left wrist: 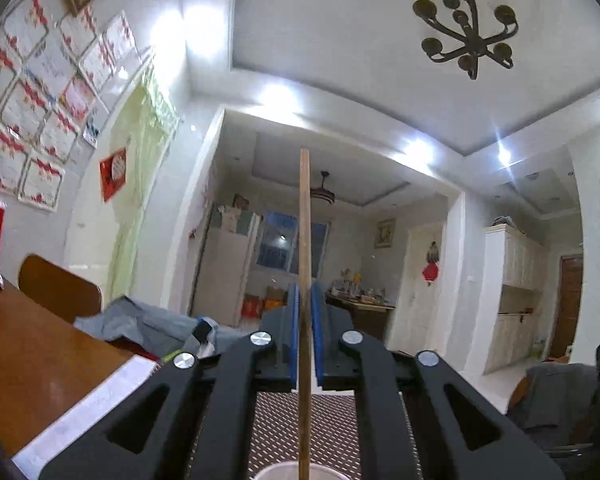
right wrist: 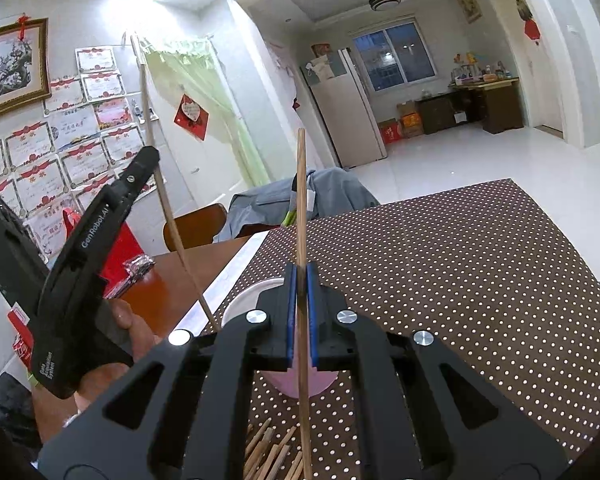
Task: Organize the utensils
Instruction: 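Carry the chopstick in the left gripper over the pink cup and drop it in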
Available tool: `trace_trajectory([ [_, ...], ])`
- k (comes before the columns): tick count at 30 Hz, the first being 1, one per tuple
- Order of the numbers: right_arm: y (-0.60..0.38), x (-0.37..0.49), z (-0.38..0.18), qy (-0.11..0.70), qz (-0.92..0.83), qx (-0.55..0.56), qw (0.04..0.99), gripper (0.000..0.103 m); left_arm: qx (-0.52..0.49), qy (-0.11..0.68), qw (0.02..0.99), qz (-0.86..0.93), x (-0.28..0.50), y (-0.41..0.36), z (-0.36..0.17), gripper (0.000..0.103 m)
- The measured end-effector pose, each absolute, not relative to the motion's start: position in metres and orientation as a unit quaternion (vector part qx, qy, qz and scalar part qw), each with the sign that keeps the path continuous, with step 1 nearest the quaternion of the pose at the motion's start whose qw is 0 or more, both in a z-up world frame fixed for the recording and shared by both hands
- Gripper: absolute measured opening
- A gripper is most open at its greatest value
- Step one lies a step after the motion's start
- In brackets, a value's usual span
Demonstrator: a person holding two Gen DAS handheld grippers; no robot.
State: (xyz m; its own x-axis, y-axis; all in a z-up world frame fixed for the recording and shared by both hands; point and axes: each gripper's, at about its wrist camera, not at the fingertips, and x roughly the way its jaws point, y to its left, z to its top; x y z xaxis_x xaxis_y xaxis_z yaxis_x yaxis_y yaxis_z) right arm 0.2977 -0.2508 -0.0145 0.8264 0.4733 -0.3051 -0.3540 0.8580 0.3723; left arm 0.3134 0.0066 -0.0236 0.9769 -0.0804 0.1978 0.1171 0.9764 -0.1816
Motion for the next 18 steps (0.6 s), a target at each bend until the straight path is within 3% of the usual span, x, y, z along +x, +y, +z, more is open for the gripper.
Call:
trace_trajectory([
  [7,-0.251,0.302,-0.020,0.204,0.218,0.154,0.942,0.005,-0.096,-0.101,0.990,-0.028,0.323,0.003,-0.031,0.006],
  [18,-0.255,0.302,-0.020,0.203,0.210,0.160,0.943,0.006,-0.081,-0.028,0.996,-0.033,0.327,0.004,-0.056,0.006],
])
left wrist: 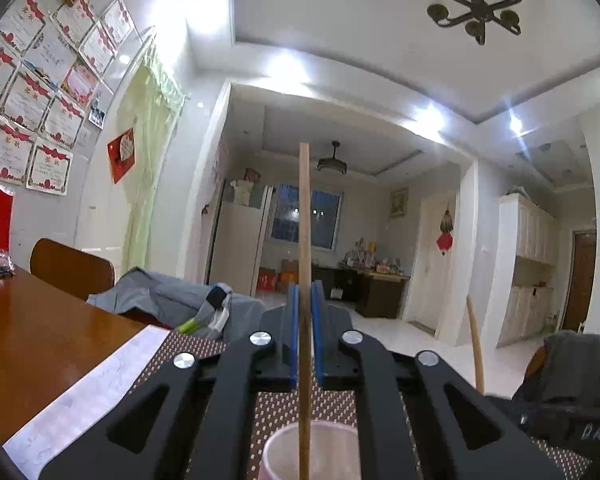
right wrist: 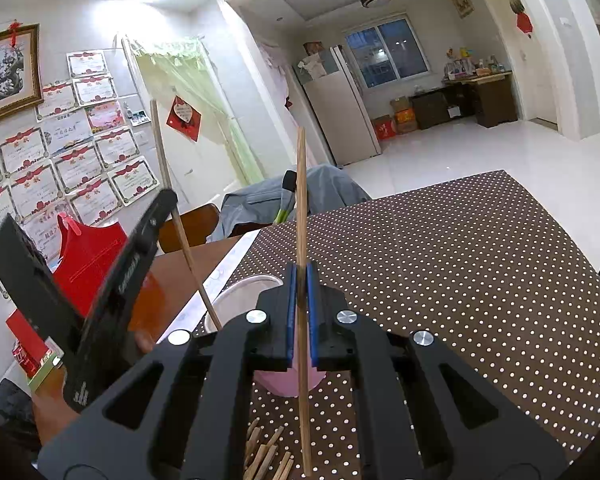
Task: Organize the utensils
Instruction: 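Carry the chopstick in the left gripper over the pink cup and drop it in, then lower the chopstick in the right gripper into the pink cup and release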
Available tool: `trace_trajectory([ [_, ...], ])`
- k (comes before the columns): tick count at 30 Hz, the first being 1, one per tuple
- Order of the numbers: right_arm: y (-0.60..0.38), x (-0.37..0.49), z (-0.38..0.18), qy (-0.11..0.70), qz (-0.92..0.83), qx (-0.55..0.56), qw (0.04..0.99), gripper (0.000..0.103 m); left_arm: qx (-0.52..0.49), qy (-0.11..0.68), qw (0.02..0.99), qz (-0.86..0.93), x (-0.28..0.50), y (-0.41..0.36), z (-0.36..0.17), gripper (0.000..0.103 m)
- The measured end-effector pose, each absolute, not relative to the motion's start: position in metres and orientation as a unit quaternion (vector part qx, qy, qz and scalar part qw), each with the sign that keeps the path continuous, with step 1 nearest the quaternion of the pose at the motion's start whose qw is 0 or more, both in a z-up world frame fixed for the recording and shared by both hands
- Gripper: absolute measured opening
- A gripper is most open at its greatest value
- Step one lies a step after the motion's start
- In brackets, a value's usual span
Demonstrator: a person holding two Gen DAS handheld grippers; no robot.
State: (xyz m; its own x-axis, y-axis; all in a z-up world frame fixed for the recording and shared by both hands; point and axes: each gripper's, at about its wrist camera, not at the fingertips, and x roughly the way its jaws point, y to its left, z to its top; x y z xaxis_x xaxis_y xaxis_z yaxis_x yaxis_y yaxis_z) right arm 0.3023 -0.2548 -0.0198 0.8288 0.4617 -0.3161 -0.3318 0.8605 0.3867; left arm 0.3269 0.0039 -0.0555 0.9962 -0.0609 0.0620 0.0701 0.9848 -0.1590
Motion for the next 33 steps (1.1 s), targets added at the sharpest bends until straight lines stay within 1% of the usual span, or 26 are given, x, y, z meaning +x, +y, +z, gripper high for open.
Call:
trace_trajectory([
  [8,-0.254,0.302,-0.022,0.208,0.212,0.160,0.941,0.006,-0.052,0.028,0.998,-0.034,0.317,0.001,-0.064,0.007],
  [11,-0.252,0.299,-0.020,0.205,0.217,0.158,0.941,0.006,-0.047,0.043,0.997,-0.035,0.314,-0.001,-0.066,0.023],
  [16,-0.253,0.295,-0.018,0.200,0.220,0.160,0.941,0.006,-0.036,0.059,0.997,-0.039,0.304,-0.002,-0.066,0.023],
  [18,-0.254,0.295,-0.018,0.200,0.219,0.161,0.941,0.006,-0.038,0.064,0.996,-0.038,0.299,-0.001,-0.065,0.031],
  [20,-0.254,0.294,-0.017,0.199,0.219,0.162,0.941,0.006,-0.035,0.078,0.996,-0.029,0.292,0.003,-0.064,0.034],
  [22,-0.253,0.293,-0.015,0.196,0.219,0.162,0.942,0.006,-0.032,0.092,0.995,-0.018,0.288,0.009,-0.064,0.040],
  [28,-0.255,0.280,-0.002,0.158,0.205,0.159,0.953,0.006,-0.028,0.135,0.990,0.020,0.274,0.034,-0.071,0.040],
  [33,-0.249,0.267,0.019,0.105,0.200,0.160,0.961,0.006,-0.056,0.141,0.988,0.033,0.266,0.060,-0.075,0.040],
])
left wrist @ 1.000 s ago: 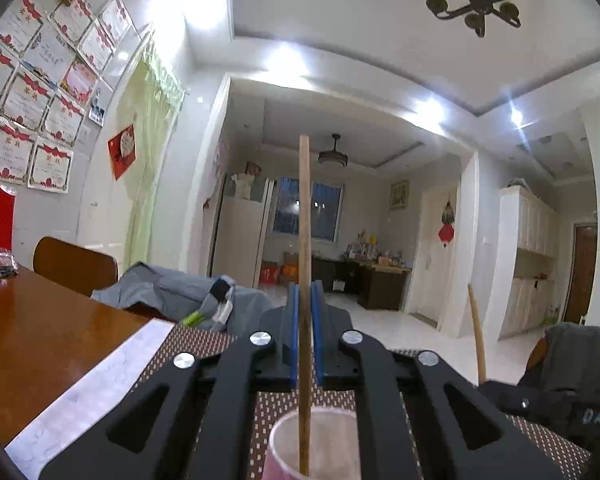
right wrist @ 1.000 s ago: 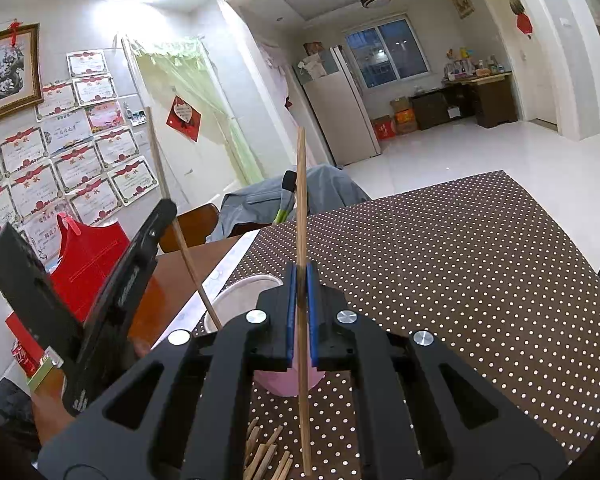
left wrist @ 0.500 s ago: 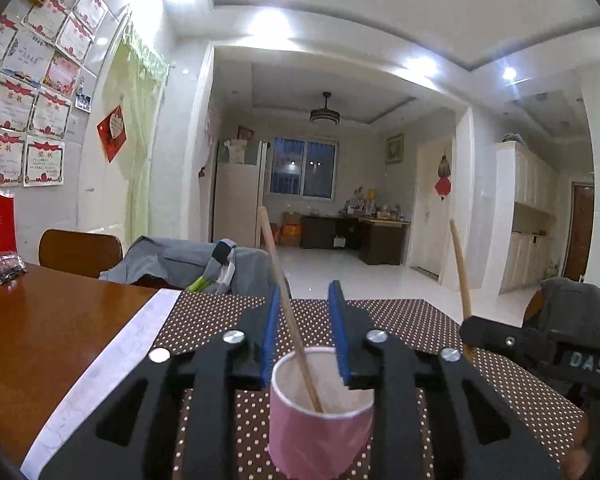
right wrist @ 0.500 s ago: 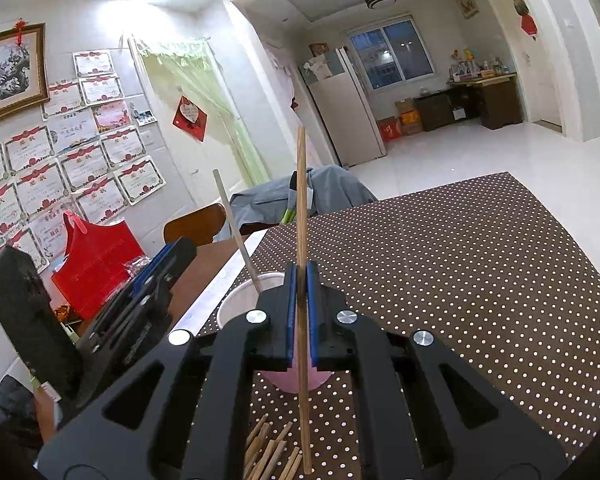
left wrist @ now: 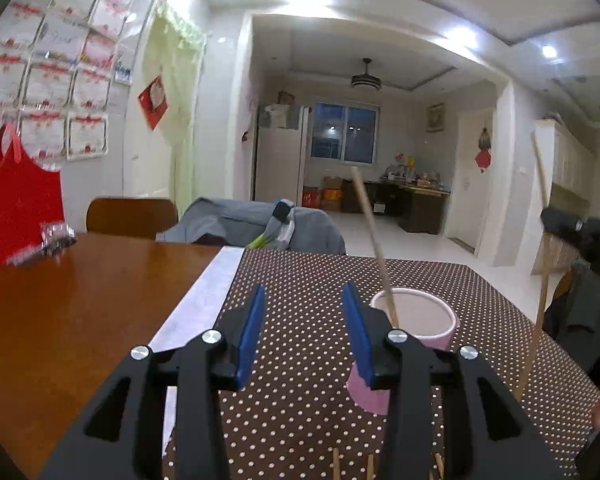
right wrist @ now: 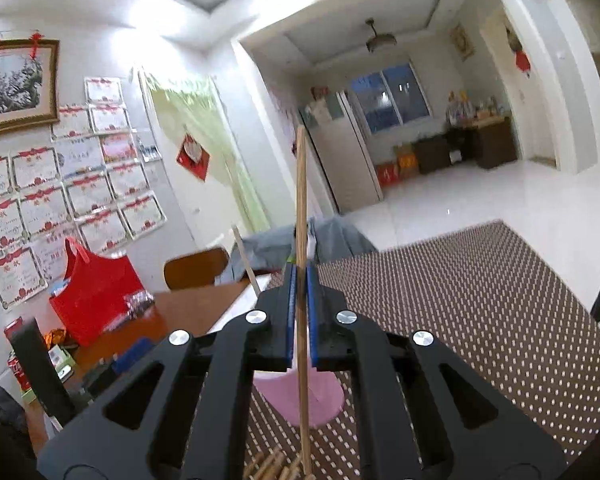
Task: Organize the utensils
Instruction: 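Lower the chopstick in the right gripper into the pink cup and release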
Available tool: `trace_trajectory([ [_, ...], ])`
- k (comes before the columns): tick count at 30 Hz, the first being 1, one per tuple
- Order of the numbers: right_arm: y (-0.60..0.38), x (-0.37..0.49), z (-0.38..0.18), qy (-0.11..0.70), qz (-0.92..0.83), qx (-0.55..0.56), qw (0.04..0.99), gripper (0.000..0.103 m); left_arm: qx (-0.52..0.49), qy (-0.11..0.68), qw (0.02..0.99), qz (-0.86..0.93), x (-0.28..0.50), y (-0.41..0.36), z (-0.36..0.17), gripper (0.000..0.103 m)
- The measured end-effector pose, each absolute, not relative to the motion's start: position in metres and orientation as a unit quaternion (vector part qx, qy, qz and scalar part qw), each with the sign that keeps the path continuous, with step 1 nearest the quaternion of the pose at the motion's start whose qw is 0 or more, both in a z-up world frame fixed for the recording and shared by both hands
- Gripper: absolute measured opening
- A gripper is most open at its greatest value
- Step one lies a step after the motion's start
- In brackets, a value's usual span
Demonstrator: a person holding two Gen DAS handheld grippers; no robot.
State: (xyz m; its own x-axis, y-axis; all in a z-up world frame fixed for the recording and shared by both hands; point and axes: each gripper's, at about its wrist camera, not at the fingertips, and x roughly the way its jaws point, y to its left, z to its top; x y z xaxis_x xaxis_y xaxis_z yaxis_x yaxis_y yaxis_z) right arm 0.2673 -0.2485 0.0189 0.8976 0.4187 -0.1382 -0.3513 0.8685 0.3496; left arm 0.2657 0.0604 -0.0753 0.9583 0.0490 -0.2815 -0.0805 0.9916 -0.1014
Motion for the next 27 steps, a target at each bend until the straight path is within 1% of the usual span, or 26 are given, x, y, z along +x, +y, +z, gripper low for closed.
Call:
trace_trajectory([
  [4,-0.230,0.264,0.037,0.053,0.196,0.143,0.969,0.006,-0.072,0.153,0.985,0.021,0.266,0.072,-0.077,0.040],
  [9,-0.204,0.272,0.045,0.017,0.195,0.132,0.972,0.006,-0.085,0.147,0.985,0.031,0.266,0.088,-0.078,0.040],
  [22,-0.177,0.297,0.040,-0.015,0.171,0.118,0.978,0.006,-0.109,0.163,0.979,0.058,0.278,0.113,-0.089,0.040],
  [27,-0.175,0.302,0.027,-0.001,0.169,0.109,0.980,0.006,-0.106,0.168,0.978,0.058,0.278,0.113,-0.092,0.040],
])
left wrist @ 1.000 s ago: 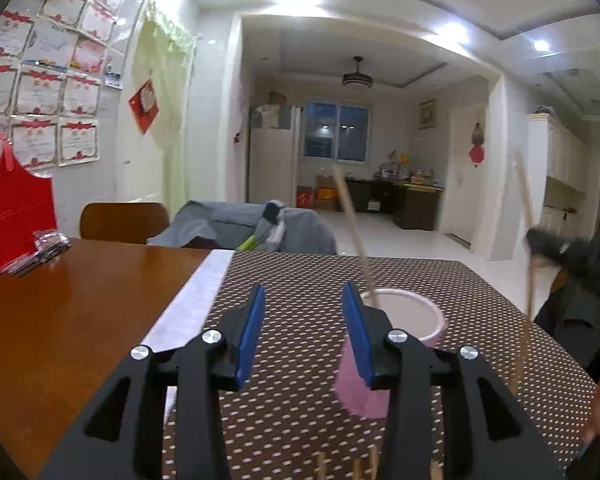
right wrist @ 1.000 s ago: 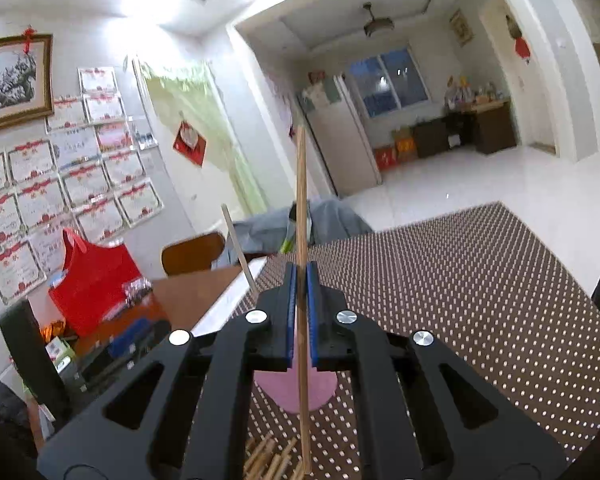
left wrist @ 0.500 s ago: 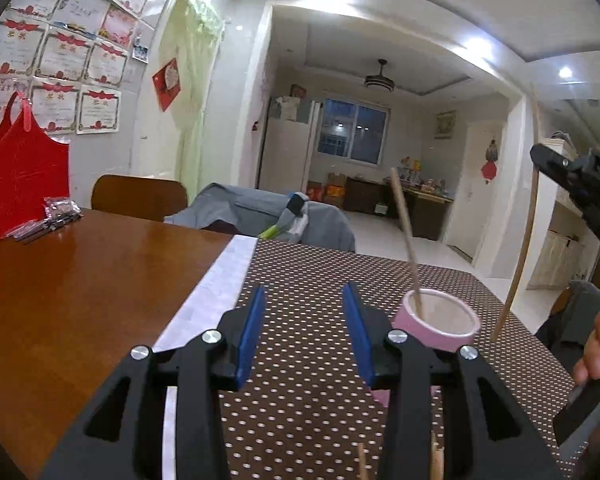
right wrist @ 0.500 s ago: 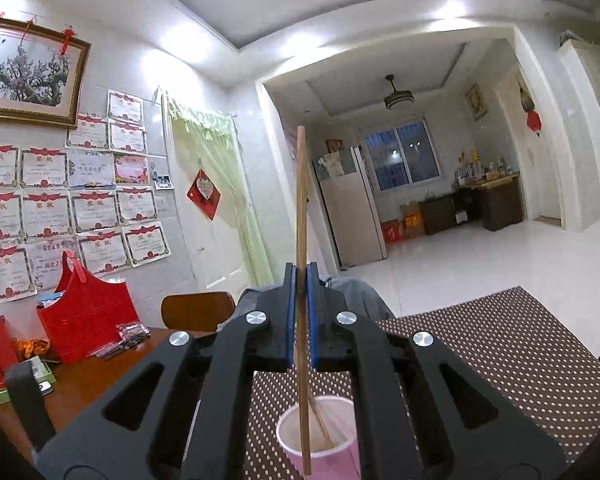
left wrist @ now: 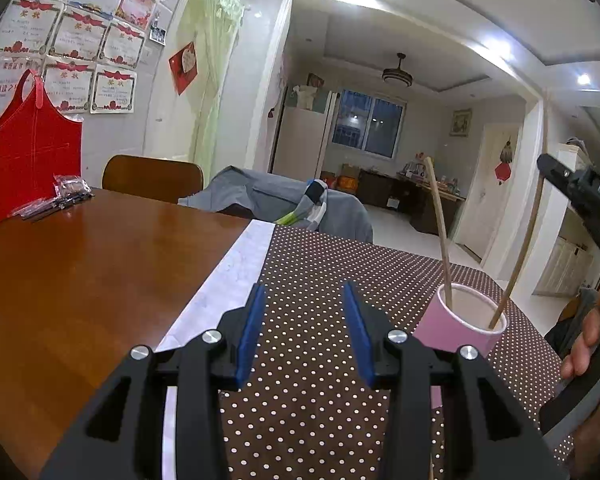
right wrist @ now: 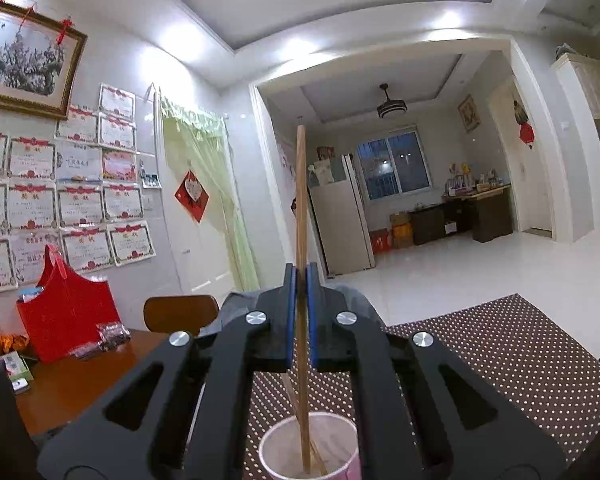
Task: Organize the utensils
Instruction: 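Lower the chopstick in the right gripper into the pink cup and release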
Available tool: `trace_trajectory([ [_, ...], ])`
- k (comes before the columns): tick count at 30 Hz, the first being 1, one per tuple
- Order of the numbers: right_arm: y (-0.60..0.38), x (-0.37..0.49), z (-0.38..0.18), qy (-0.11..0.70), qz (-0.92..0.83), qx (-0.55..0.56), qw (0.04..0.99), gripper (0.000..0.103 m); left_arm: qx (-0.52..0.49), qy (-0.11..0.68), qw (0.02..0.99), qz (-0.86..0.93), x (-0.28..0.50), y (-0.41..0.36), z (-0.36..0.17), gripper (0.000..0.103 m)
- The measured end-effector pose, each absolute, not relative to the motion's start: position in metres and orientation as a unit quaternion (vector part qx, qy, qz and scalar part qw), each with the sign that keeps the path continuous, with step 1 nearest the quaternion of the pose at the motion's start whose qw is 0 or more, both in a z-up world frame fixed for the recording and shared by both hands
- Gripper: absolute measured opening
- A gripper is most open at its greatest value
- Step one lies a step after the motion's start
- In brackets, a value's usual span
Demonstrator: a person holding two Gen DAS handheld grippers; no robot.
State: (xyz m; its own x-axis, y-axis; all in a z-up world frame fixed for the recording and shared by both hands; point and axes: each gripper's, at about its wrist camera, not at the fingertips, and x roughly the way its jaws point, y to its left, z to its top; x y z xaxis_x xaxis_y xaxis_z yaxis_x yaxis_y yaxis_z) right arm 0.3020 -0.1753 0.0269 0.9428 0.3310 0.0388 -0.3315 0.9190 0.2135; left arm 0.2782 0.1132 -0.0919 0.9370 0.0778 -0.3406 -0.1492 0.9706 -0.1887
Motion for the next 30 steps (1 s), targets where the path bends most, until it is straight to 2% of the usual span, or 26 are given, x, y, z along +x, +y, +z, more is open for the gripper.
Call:
trace_trajectory([
  [30,-0.178,0.293,-0.018,0.116,0.151,0.073,0.979,0.006,-0.089,0.178,0.977,0.078,0.278,0.112,-0.092,0.040],
])
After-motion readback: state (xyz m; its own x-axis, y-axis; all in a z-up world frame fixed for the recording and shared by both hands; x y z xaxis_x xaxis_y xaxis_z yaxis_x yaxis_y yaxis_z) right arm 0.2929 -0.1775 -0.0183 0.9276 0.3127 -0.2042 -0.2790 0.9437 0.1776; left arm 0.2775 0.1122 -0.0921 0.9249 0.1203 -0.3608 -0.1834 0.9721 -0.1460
